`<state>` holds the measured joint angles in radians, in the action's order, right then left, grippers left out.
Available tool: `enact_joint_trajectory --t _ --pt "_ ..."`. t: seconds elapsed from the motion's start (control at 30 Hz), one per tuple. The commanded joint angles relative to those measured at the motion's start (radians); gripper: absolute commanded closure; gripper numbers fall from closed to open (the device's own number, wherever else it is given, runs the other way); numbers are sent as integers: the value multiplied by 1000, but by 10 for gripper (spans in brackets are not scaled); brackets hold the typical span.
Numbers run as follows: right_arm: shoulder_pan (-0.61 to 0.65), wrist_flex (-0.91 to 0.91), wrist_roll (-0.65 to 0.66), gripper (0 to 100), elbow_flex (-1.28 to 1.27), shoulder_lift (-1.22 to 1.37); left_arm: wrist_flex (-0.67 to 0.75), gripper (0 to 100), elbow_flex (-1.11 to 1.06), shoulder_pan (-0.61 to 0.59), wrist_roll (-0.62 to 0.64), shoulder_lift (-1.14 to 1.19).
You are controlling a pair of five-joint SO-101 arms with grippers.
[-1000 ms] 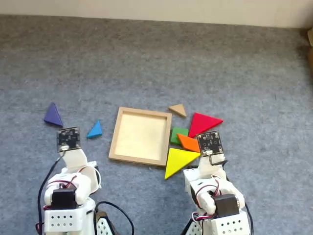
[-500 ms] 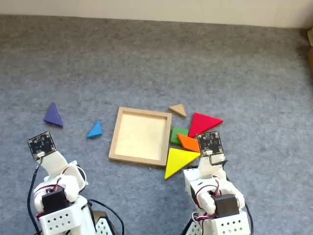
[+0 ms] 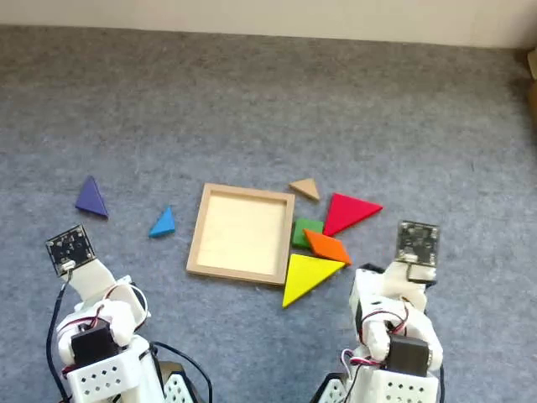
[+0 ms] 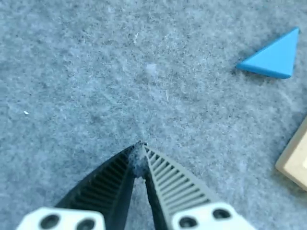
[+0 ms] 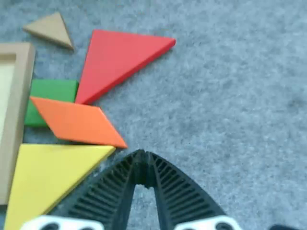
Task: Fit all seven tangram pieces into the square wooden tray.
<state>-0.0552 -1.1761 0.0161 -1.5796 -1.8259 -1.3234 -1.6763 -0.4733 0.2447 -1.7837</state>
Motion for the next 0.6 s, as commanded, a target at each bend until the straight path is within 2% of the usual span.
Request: enact_joint_trajectory --t 0.0,0.17,0.33,0.57 --pt "-13 25 -98 993 119 -10 -5 994 -21 -15 9 -44" --pt "-10 25 -173 993 239 -8 -5 994 -21 -15 9 -44" --pt "88 25 -229 993 305 24 -5 994 -21 -15 9 -44" --pt "179 25 -336 992 486 395 -5 994 -21 -15 8 -44"
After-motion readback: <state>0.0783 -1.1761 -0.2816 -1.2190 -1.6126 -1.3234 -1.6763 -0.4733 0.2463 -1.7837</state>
